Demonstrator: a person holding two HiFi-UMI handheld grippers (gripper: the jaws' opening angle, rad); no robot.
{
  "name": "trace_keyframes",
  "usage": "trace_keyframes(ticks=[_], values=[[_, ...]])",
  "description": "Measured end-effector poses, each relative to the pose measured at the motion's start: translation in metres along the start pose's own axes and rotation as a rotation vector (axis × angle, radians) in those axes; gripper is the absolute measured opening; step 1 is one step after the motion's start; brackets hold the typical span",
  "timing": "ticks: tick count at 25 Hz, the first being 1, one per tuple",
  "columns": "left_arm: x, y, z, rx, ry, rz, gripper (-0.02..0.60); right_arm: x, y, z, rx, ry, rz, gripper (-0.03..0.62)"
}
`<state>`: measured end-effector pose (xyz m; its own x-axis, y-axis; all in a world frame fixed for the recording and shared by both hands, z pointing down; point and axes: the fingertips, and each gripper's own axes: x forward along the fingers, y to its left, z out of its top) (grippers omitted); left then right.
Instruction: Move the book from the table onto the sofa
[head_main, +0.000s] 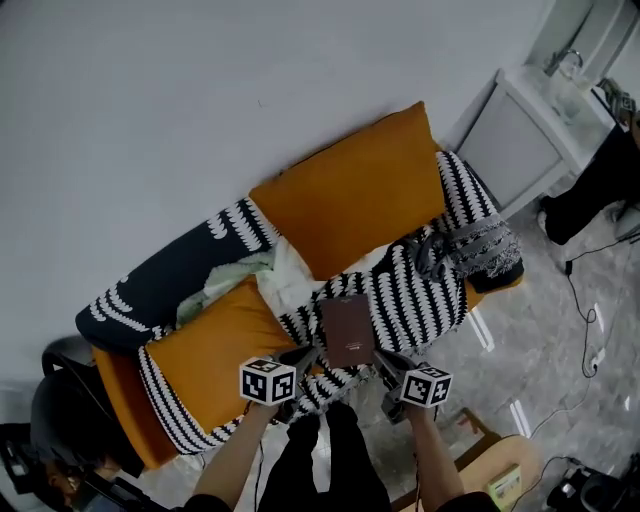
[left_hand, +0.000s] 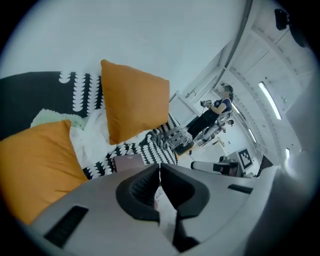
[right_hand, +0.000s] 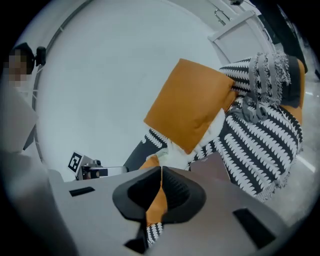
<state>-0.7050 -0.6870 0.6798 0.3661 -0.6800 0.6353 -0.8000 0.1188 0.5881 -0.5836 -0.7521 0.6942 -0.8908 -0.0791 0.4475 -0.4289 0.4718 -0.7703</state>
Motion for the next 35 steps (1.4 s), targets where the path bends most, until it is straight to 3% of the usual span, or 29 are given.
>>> trace_keyframes(ticks=[13,22,28,35], values=[[-0.048,-0.056,0.029,0.188,-0.078,-0.006,0.014,-0.032,0.069,0.018,-0.111,-0.105,-0.005,0.021],[-0.117,-0.133,0.064,0.357,-0.21,-0.012,0.014,-0.083,0.168,0.044,-0.29,-0.226,0.03,0.021],[-0.167,-0.187,0.07,0.42,-0.291,-0.038,0.014,-0.122,0.237,0.044,-0.355,-0.297,0.073,0.021],[-0.209,-0.228,0.079,0.508,-0.378,-0.092,0.014,-0.146,0.284,0.044,-0.453,-0.38,0.075,0.021]])
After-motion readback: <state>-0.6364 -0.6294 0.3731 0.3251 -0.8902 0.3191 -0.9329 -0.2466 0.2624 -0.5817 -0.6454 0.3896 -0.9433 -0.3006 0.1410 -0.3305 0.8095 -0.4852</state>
